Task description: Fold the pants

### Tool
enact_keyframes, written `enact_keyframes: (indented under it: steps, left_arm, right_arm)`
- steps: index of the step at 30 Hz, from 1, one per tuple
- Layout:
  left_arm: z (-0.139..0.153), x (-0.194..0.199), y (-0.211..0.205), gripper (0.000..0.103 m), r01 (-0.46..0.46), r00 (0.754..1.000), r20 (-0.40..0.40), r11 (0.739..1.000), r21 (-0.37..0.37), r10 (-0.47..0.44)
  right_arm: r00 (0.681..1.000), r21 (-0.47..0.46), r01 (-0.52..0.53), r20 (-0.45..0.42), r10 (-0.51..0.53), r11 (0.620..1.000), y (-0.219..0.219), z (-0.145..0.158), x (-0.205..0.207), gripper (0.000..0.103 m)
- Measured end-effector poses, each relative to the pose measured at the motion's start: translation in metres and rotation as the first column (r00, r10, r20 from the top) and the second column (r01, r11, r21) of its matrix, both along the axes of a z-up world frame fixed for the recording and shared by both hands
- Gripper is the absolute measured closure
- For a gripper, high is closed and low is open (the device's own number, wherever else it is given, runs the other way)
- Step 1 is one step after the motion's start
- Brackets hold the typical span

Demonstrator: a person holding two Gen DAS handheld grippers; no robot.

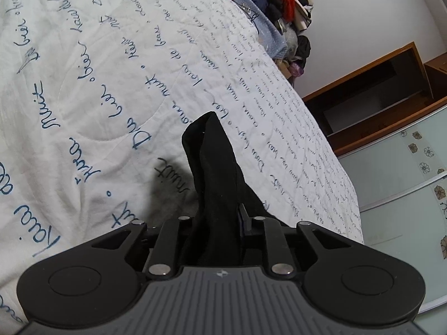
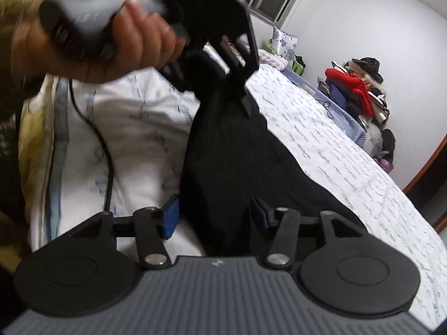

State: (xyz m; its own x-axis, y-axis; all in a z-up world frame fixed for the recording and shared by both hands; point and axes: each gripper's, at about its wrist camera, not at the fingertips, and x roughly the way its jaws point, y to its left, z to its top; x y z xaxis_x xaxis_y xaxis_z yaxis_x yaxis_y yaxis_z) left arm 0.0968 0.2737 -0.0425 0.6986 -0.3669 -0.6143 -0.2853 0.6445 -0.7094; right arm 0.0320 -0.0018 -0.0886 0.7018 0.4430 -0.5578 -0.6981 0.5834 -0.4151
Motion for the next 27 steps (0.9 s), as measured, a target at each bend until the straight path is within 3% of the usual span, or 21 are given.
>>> enact_keyframes:
  steps: [4,6,7,8,11,13,19,24,27]
  left_arm:
    - [0.012,-0.001,-0.009,0.084,-0.013,1.0,0.026,1.0,0.008,0.013]
    - [0.018,-0.002,-0.012,0.084,-0.017,0.999,0.039,1.0,0.015,0.016]
    - [0.02,-0.003,-0.013,0.084,-0.02,0.999,0.044,1.0,0.019,0.019]
    - [0.022,-0.002,-0.015,0.084,-0.024,0.999,0.045,0.999,0.023,0.023]
    - [0.027,-0.003,-0.022,0.084,-0.036,0.998,0.061,0.998,0.051,0.032]
    - [0.033,-0.005,-0.026,0.084,-0.045,0.996,0.078,0.996,0.073,0.039]
    - [0.067,-0.015,-0.049,0.084,-0.044,0.987,0.161,0.993,0.111,0.025]
    - [0.101,-0.018,-0.086,0.084,0.004,0.97,0.237,0.985,0.17,-0.045]
    - [0.117,-0.018,-0.115,0.084,0.047,0.957,0.272,0.977,0.207,-0.103]
  right_arm:
    - [0.997,0.035,0.067,-0.036,-0.065,0.997,-0.013,-0.002,0.007,0.053]
    - [0.998,0.024,0.066,-0.008,-0.066,0.998,-0.014,-0.003,0.003,0.055]
    - [0.998,0.01,0.057,0.015,-0.057,0.998,-0.01,-0.004,0.001,0.061]
    - [0.999,-0.002,0.046,0.029,-0.046,0.999,-0.008,-0.006,-0.002,0.074]
    - [0.998,-0.03,0.018,0.064,-0.016,0.999,-0.003,-0.01,-0.011,0.09]
    - [0.997,-0.025,0.014,0.08,-0.012,1.0,-0.008,-0.008,-0.013,0.091]
    - [0.999,0.173,0.046,-0.024,-0.042,0.984,-0.039,0.018,-0.005,0.092]
    - [0.984,0.4,0.11,-0.172,-0.044,0.91,-0.086,0.036,0.006,0.092]
    - [0.976,0.48,0.144,-0.213,-0.044,0.865,-0.113,0.039,0.005,0.092]
